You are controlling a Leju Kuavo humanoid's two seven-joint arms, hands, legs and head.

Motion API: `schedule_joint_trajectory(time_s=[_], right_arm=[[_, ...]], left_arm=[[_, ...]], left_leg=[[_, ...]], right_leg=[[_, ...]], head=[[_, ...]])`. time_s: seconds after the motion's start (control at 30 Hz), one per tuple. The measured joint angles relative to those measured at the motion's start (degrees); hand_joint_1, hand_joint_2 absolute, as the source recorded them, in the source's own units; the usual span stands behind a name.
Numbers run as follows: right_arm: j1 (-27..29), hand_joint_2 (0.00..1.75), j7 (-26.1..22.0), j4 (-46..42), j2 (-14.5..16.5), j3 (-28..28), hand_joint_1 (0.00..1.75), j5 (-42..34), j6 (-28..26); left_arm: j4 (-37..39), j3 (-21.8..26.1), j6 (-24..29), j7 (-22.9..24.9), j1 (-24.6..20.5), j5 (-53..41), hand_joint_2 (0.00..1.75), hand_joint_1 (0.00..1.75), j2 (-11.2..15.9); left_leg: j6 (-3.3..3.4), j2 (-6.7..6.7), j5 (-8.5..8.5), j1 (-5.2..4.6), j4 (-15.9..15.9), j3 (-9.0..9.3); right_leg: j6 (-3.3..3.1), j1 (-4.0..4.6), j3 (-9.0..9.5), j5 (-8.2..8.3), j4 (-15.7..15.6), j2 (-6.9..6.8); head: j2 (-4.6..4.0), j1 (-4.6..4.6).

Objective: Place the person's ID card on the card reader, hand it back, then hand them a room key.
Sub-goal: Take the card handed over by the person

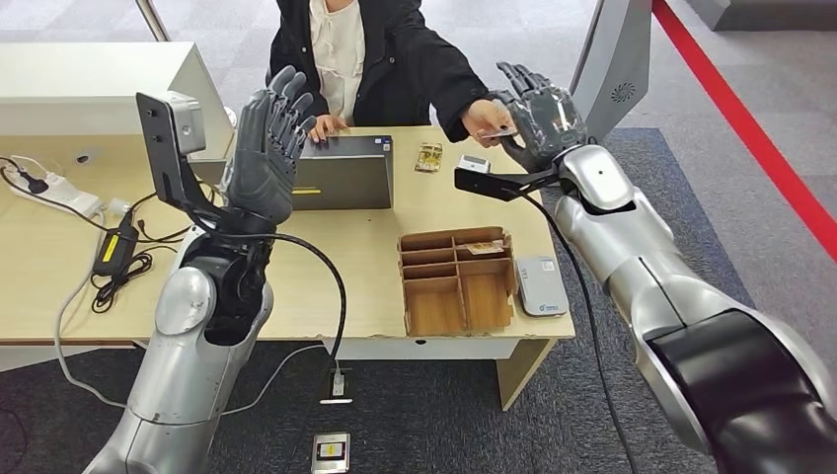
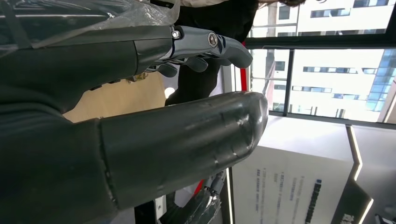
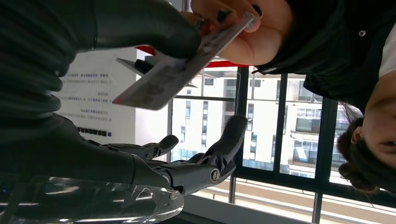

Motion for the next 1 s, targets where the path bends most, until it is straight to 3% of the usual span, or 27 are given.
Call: schedule_joint_trajectory(time_s=[0.47, 0.67, 1.0], right_arm=[[-0.14, 1.75, -0.70, 0.69, 0.19, 0.03, 1.74, -1.53, 0.68], [-0.14, 1.75, -1.83, 0.72, 0.38, 0.03, 1.64, -2.61, -0.55], [-0.19, 1.75, -6.42, 0.38, 0.80, -0.16, 1.75, -7.47, -1.81]], left_arm=[[0.00, 0.00, 0.00, 0.15, 0.25, -0.26, 0.00, 0.00, 0.00], [0.00, 0.00, 0.00, 0.15, 0.33, -0.39, 0.00, 0.00, 0.00], [0.11, 0.05, -0.90, -0.08, 0.50, -0.32, 0.00, 0.00, 0.31]], left_leg=[[0.00, 0.00, 0.00, 0.00, 0.00, 0.00], [0.00, 0.00, 0.00, 0.00, 0.00, 0.00], [0.00, 0.00, 0.00, 0.00, 0.00, 0.00]], right_leg=[[0.00, 0.00, 0.00, 0.00, 0.00, 0.00], [0.00, 0.00, 0.00, 0.00, 0.00, 0.00], [0.00, 0.00, 0.00, 0.00, 0.00, 0.00]], head=[[0.00, -0.01], [0.00, -0.01], [0.00, -0.01]])
